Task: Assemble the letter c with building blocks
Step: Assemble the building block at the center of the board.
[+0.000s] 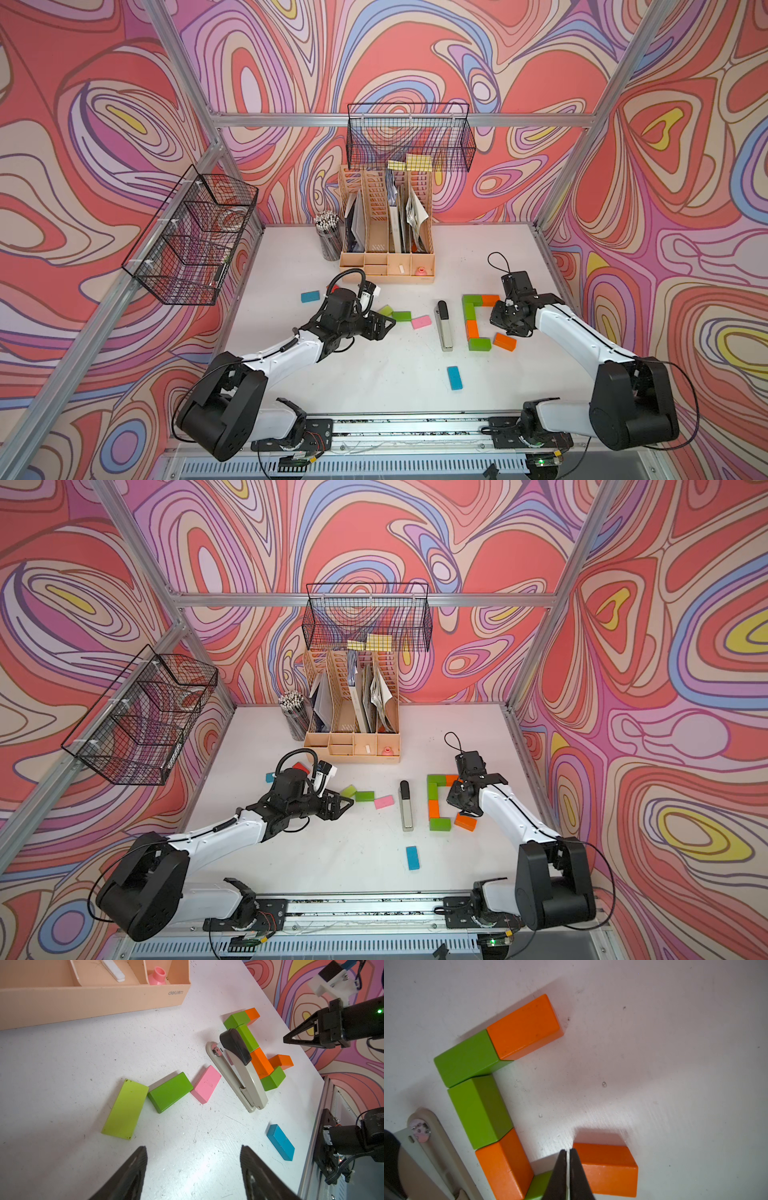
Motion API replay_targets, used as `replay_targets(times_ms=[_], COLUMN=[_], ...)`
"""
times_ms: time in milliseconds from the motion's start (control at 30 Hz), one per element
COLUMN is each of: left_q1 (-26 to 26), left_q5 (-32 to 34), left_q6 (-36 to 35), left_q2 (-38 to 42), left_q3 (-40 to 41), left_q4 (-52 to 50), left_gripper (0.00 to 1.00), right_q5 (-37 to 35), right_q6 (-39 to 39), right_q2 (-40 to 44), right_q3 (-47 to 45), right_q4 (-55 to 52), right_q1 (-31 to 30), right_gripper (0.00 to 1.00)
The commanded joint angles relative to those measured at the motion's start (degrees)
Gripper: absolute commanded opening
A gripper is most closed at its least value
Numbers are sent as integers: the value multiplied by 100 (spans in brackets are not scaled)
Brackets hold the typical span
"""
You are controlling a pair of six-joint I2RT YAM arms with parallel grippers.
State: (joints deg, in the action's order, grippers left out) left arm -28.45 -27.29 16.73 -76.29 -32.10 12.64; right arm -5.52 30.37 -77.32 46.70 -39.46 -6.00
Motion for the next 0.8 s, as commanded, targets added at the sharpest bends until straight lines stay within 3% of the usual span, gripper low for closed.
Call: replay_targets(times_ms=[0,133,767], left_q1=[21,23,23], left_q5=[51,62,57], left_q6=[-55,-64,-56], left_q2=[27,9,1], left_q3=[-5,-5,-16], left_q4=[1,1,-8], left_gripper=[73,73,73], right_q5=[49,187,82], right_q6=[-68,-93,-79], right_q2=[-187,-365,-376], right_q3=[120,46,-263], right_q4=[208,313,259], right_q1=[70,100,101], right_gripper=[4,0,0])
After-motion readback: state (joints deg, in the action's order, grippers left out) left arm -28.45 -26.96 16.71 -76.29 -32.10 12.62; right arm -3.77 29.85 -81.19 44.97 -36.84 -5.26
